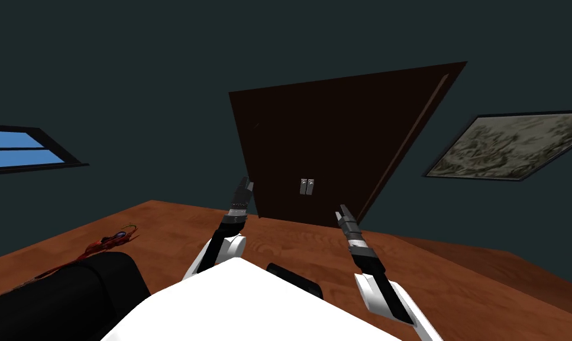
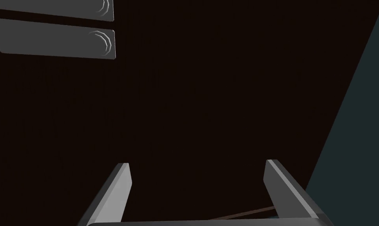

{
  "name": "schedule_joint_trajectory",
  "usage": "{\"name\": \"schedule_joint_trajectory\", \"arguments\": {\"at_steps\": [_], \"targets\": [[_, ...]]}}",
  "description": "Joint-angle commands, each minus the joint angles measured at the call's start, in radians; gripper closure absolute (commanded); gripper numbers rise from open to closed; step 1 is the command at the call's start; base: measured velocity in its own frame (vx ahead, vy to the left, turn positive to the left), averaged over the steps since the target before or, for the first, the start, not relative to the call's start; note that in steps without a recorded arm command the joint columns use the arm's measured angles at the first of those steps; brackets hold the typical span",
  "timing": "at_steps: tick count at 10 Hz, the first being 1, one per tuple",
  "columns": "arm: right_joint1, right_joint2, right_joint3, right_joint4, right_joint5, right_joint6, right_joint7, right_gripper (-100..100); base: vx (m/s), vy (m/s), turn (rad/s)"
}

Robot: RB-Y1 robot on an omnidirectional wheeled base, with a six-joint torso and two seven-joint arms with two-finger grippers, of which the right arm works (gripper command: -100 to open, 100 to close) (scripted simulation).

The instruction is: Pull the door open

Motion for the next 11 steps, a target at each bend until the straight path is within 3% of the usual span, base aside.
{"name": "schedule_joint_trajectory", "arguments": {"at_steps": [1,8,11], "targets": [[-0.01,-0.009,0.003,0.032,0.0,-0.001,-0.018,-100,0.118,0.091,-0.006],[-0.068,-0.073,0.013,0.197,-0.007,0.007,-0.118,-100,0.139,0.071,-0.009],[-0.085,-0.091,0.017,0.248,-0.008,0.009,-0.148,-100,0.143,0.069,-0.007]]}}
